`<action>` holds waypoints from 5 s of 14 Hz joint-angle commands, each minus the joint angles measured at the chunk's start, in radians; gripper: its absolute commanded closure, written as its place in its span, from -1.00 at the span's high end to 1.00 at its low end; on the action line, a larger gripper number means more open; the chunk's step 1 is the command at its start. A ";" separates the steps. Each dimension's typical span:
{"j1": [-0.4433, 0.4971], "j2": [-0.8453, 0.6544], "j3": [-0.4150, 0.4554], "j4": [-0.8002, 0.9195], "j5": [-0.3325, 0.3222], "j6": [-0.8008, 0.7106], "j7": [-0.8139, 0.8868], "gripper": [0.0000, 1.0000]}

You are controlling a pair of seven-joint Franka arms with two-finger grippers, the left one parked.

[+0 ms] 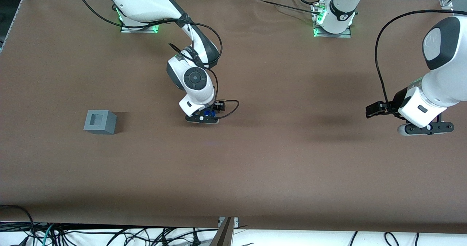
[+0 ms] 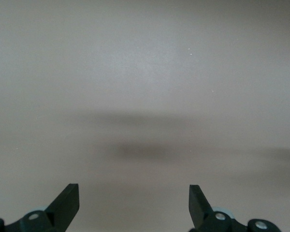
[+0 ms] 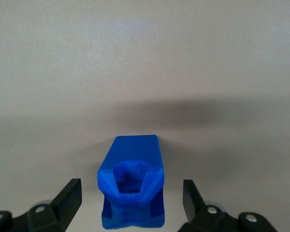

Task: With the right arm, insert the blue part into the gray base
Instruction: 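Lower the right gripper and close it on the blue block, then lift the blue block and carry it over the gray base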

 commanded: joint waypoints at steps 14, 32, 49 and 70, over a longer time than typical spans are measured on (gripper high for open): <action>0.001 0.024 0.001 0.020 -0.020 0.015 0.024 0.36; -0.010 -0.016 0.001 0.020 -0.017 -0.012 0.009 -0.72; -0.136 -0.418 -0.261 -0.023 0.066 -0.480 -0.606 -0.72; -0.467 -0.478 -0.252 -0.066 0.056 -0.446 -0.972 -0.71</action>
